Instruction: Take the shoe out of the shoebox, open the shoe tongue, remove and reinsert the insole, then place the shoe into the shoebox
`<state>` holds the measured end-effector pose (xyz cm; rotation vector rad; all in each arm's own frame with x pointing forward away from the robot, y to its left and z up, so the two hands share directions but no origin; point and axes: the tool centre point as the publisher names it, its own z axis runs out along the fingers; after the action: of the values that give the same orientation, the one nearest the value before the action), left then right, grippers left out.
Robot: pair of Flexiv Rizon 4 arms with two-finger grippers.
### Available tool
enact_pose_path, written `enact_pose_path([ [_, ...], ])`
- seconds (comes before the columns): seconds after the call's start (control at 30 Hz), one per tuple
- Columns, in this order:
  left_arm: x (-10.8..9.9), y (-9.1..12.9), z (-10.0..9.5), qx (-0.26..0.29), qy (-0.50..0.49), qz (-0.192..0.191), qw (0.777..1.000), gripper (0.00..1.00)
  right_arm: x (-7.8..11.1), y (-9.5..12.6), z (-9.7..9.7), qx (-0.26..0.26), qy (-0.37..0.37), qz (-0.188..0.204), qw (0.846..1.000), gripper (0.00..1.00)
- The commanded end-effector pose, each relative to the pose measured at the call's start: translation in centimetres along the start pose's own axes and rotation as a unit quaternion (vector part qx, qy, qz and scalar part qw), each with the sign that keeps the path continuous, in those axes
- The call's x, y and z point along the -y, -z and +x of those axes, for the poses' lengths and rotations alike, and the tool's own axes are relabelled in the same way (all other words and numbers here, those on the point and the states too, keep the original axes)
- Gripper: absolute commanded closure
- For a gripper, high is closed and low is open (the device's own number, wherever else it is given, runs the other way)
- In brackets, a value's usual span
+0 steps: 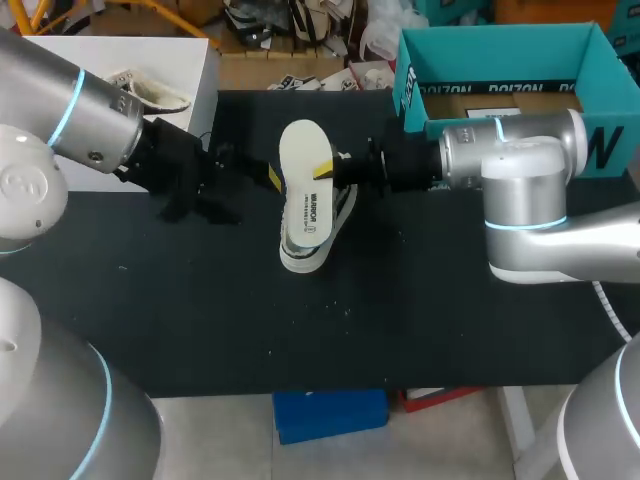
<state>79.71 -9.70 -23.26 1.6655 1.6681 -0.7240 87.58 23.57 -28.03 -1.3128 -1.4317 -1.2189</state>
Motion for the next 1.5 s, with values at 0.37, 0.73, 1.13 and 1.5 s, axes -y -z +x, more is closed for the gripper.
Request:
enact_pose_path([
  [0.37,-1.5,-0.2,1.7,0.245,0.023,-0.014,0.969,0.0,0.0,-0.2,0.0,0.001,0.0,-0.002,1.0,1.0],
  [0.73,-2.0,-0.7,1.7,0.253,0.04,-0.006,0.967,0.0,0.0,-0.2,0.0,0.001,0.0,-0.002,1.0,1.0],
  [1.13,-2.9,-2.3,2.3,0.244,-0.004,-0.083,0.966,0.0,0.0,-0.2,0.0,0.001,0.0,-0.002,1.0,1.0],
  [1.5,-4.9,-3.9,2.7,0.278,0.006,-0.091,0.956,0.24,0.0,-0.2,0.0,0.001,0.0,-0.002,1.0,1.0],
])
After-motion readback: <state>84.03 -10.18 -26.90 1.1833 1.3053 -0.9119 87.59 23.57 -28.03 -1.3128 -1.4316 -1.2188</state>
